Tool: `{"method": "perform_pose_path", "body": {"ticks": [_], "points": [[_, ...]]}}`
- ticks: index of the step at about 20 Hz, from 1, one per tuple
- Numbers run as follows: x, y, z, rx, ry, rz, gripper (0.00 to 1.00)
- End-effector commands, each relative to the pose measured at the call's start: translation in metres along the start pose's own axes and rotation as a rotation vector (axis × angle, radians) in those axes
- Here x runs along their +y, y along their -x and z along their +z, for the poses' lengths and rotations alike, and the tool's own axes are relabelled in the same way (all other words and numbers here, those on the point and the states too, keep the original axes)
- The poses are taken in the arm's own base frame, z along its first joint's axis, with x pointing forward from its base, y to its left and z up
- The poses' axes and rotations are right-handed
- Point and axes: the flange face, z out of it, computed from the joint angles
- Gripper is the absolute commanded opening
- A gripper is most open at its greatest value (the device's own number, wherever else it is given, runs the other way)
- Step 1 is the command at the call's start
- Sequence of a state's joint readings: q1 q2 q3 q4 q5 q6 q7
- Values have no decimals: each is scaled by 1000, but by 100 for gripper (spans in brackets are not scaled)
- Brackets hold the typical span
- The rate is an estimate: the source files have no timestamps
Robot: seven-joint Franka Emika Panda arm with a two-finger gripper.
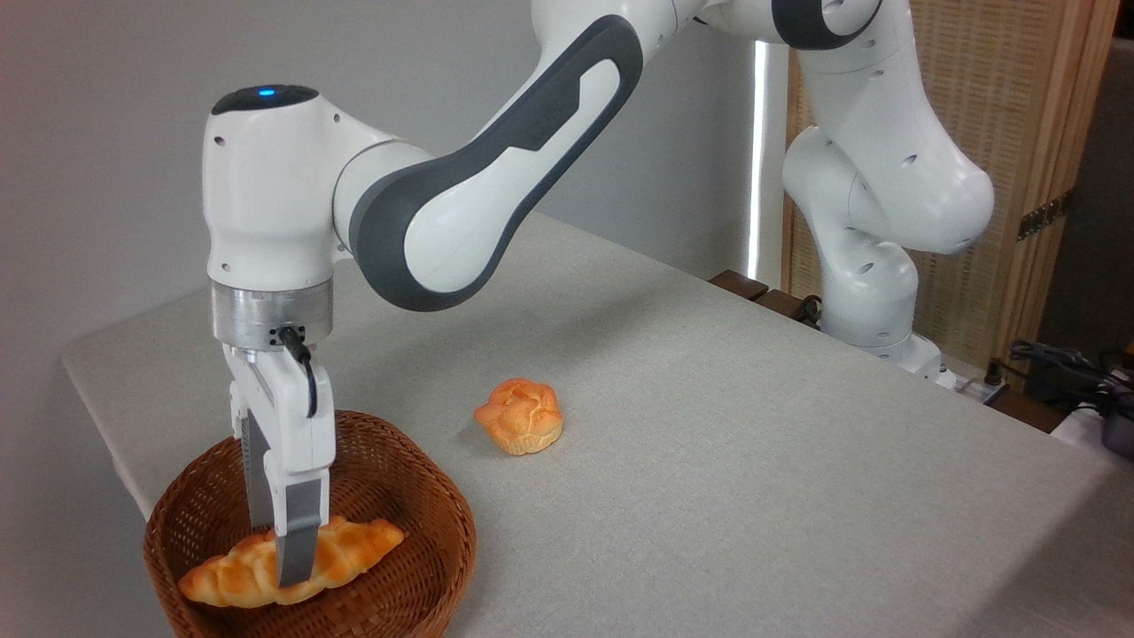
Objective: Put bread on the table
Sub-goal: 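Lower the gripper into the basket around the braided bread roll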
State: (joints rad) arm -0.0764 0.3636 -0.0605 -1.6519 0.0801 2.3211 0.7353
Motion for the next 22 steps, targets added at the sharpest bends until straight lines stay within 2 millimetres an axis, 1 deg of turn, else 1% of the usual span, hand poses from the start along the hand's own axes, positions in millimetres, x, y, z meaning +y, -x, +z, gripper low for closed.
{"method": "perform_pose_path", "body": {"ticks": [1, 3, 4, 5, 6, 7, 8, 10, 12, 15, 21, 22], "points": [[6, -5, 12, -5, -39, 35, 100], [11, -8, 18, -5, -33, 44, 100], [14, -11, 22, -2, -29, 49, 95], [14, -11, 22, -1, -29, 50, 87], [14, -11, 22, 1, -30, 50, 72], [14, -11, 22, 1, -30, 50, 63], [14, -11, 22, 2, -31, 51, 49], [14, -11, 22, -1, -32, 59, 38], [13, -11, 21, 0, -33, 64, 34], [13, -11, 20, 1, -34, 64, 34], [9, -14, 3, 20, -54, 55, 34], [9, -14, 3, 20, -54, 54, 34]]}}
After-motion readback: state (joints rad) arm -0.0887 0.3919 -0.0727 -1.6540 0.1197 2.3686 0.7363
